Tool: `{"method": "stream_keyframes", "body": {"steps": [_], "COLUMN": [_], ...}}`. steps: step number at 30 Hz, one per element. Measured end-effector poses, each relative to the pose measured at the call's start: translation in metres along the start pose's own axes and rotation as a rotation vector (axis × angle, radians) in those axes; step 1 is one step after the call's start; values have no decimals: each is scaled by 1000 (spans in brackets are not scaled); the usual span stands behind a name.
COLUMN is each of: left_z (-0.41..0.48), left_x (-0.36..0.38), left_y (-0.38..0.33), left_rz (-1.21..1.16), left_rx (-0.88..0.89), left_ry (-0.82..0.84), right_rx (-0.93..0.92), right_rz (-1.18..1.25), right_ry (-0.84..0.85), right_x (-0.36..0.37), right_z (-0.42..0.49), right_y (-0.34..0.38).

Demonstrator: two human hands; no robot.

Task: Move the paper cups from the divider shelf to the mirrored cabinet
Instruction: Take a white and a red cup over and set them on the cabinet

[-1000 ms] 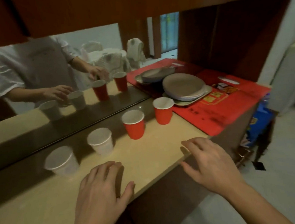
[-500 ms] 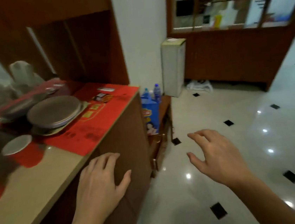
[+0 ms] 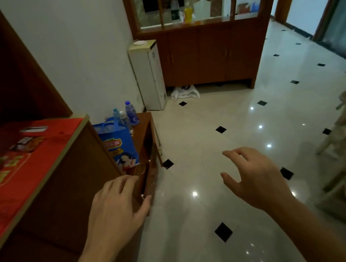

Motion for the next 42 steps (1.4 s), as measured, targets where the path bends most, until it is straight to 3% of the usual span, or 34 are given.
{"method": "stream_keyframes", "body": {"steps": [6,27,42], "left_z": [72,428,719], "left_x": [27,92,158], "left_y": [12,106,80], "left_rz": [15,-46,-62], "left_rx": [33,184,131], "left_ry": [-14,-62,-53], "right_rx": [58,201,168], "right_rz": [-65,-140,-148], "right_ry": [88,-1,12], "right_x": [26,119,181], "right_z": [54,361,631], "right_y": [-17,-64,-211]}}
Point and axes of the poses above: each hand's wrist, its own z-axis towards the middle knuckle, its own x-axis out of the palm, y = z × x, the point moved 3 cm from there along z, towards the middle knuckle, and after that the axes turned 11 degrees about x, right-handed, at the moved point
